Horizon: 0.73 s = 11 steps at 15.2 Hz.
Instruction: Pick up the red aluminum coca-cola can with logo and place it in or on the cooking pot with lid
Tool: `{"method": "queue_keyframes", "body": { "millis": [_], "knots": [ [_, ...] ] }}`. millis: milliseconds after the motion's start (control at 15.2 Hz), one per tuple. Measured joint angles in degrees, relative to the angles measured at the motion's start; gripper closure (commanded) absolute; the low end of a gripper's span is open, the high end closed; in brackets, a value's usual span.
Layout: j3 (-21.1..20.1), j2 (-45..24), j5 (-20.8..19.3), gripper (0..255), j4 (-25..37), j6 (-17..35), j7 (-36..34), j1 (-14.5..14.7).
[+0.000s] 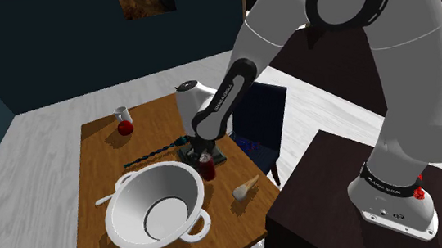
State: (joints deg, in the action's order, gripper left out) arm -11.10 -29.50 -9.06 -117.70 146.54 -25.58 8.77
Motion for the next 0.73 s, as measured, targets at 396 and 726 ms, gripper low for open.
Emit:
{"method": "queue_keyframes", "body": {
  "millis": [396,726],
  "knots": [
    [-0.88,3.59,1.1,255,-0.29,-3.27,0.58,-0.51],
    [-1.54,6.53,2.09,255,-0.19,-6.26,1.2,-0.96]
  ]
}}
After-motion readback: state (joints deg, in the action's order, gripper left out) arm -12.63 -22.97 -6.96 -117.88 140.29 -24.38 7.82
